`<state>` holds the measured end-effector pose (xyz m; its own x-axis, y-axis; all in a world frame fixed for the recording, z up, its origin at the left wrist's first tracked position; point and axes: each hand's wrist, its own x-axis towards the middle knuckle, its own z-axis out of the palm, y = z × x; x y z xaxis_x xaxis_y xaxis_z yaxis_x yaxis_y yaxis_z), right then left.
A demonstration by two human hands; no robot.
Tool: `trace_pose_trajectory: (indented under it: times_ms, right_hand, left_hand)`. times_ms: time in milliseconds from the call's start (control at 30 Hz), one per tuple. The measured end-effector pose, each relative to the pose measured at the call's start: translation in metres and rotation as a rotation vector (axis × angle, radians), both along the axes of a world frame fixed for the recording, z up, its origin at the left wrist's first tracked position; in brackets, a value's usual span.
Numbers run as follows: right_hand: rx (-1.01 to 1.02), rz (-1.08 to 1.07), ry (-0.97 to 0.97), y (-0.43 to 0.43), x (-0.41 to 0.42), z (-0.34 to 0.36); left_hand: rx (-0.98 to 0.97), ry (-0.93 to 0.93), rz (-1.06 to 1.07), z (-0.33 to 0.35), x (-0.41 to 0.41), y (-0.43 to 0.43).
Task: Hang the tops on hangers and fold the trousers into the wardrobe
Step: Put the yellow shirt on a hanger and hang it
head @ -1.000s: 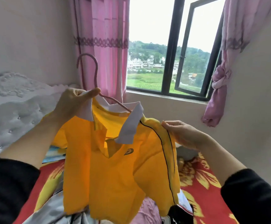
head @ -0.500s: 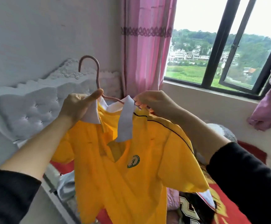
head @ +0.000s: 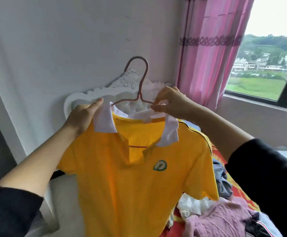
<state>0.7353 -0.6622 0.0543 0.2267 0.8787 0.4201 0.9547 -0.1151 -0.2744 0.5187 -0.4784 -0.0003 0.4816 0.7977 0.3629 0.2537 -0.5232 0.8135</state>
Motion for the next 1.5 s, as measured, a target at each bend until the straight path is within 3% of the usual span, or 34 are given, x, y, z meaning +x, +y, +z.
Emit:
trace_pose_trajectory:
  times_ms: [200,400,567,800,1033,1167,1400,1500]
  right_hand:
    - [0.064,0.082,0.133,0.067,-0.055,0.003]
    - [0.05,0.149,0.025,0.126,-0.108,0.022]
    - [0.068,0.2,0.073,0.174,-0.153,0.028]
    - [-0.171,0.35,0.242,0.265,-0.254,0.02]
    - [-0.21,0.451,0.24,0.357,-0.313,0.004]
    - [-0.148,0.51,0.275,0.413,-0.348,0.005]
    - [-0.215,0.574,0.106,0.51,-0.395,0.01]
    - [-0.129,0.551,0.023,0.547,-0.401,0.004]
  left_hand:
    - [0.081,-0.036,-0.048,-0.002,-0.085,0.054]
    - [0.338,-0.152,0.153,0.0,-0.156,0.092]
    - [0.378,-0.185,0.277,-0.002,-0.211,0.12]
    - [0.439,-0.154,0.372,-0.024,-0.257,0.157]
    - [0.784,-0.023,0.647,-0.06,-0.329,0.208]
    - [0.576,-0.142,0.646,-0.071,-0.351,0.224]
    - [0.29,0.106,0.794,-0.062,-0.354,0.315]
    - [0.181,0.097,0.617,-0.063,-0.365,0.354]
